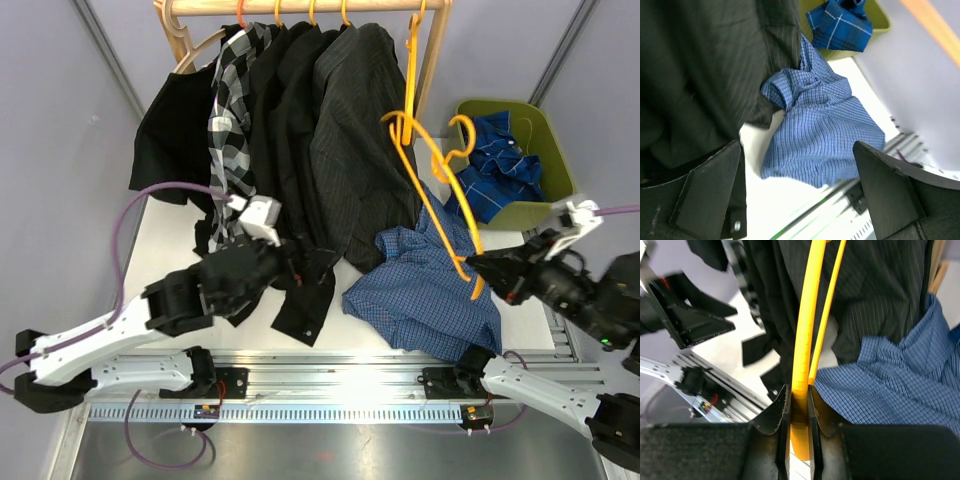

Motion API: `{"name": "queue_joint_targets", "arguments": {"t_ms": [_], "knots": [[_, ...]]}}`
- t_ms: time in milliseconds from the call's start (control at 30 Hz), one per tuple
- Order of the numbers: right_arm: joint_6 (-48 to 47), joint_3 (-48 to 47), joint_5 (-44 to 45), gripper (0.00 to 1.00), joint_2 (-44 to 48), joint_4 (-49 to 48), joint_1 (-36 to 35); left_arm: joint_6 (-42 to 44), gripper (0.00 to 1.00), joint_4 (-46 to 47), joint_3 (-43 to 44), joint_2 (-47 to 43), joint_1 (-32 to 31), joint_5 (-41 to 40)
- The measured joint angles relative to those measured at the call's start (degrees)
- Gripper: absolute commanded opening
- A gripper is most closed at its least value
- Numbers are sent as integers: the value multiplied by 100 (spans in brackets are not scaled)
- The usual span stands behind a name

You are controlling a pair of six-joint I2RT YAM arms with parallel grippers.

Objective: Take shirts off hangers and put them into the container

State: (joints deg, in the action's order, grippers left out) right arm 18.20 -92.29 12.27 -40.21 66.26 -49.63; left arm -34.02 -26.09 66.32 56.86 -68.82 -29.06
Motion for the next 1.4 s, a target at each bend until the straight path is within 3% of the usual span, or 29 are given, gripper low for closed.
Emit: {"name": "queue_joint_targets", "arguments": {"t_ms": [167, 367, 600, 867, 1100, 1400], "knots": [[-162, -529, -81, 0, 17, -186, 0, -409, 99, -149, -839, -1300, -157, -24], [-389, -496, 260, 0, -330, -997, 0, -754, 99, -348, -1281, -1541, -431, -33], [-883, -501, 1235, 0, -1720, -2577, 0, -929, 99, -647, -1403, -1606, -737, -72], [-1416, -1097, 1871, 0, -3539, -3357, 0, -1241, 99, -938, -1644, -2076, -1078, -155], [-1862, -1333, 2439, 0, -4052, -3998, 46, -1460, 99, -1091, -1840, -2441, -1296, -240], [-1464, -1735, 2258, 0, -4492, -4188, 1257, -1617, 99, -1156, -2009, -2450, -1513, -254]]}}
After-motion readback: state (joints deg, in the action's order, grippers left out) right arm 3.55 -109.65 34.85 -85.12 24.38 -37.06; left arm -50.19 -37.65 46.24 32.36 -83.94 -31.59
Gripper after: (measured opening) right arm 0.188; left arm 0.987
